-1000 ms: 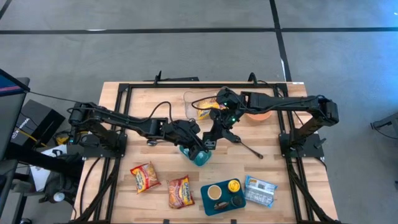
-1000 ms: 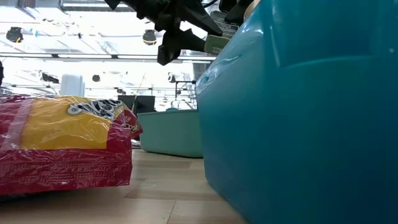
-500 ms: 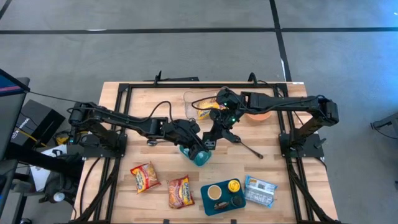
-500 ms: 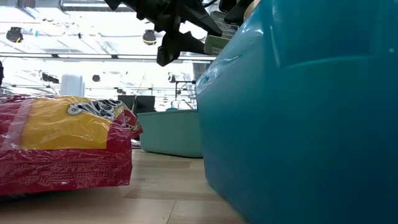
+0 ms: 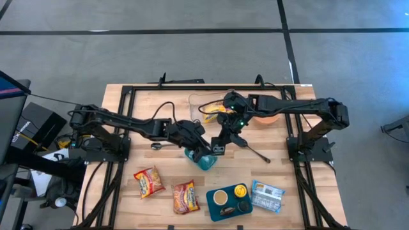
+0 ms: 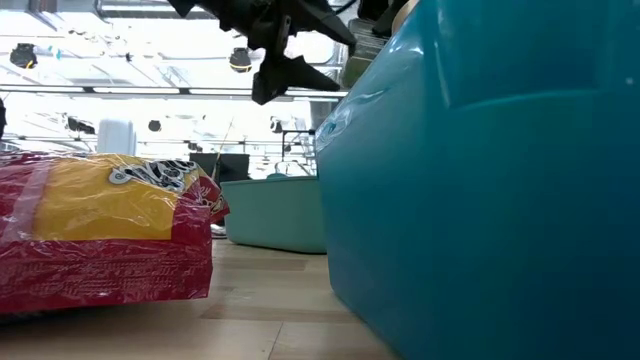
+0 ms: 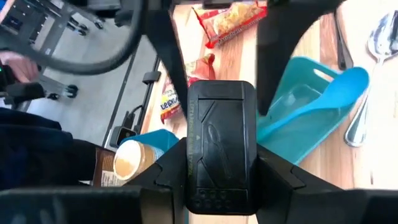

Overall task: Pick & Place Food Item
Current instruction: Put the black seasoning can into the blue bin

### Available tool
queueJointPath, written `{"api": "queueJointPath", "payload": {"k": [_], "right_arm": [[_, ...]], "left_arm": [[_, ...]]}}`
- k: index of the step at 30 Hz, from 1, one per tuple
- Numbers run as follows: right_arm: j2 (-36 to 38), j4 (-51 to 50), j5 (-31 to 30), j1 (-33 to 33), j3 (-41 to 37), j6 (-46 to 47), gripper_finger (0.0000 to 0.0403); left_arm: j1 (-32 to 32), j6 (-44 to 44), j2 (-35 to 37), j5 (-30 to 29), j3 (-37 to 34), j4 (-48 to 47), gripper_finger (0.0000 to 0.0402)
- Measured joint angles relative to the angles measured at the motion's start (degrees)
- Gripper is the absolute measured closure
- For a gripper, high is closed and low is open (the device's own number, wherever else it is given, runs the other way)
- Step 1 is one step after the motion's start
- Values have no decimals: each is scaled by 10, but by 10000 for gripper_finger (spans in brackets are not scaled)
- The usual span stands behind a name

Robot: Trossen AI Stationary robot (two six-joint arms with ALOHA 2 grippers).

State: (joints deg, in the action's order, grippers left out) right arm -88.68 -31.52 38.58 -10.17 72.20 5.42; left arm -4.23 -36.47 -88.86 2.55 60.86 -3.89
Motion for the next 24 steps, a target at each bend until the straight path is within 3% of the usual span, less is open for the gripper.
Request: {"api": "queueJointPath", "payload": {"k": [11, 24], "right_arm": [[62, -71, -12, -7, 0, -53, 281], [146, -131, -78, 32, -31, -118, 281]], "left_arm": [[2, 19, 52, -40, 0, -24, 155], [4, 92, 87, -165, 1, -75, 189]]}}
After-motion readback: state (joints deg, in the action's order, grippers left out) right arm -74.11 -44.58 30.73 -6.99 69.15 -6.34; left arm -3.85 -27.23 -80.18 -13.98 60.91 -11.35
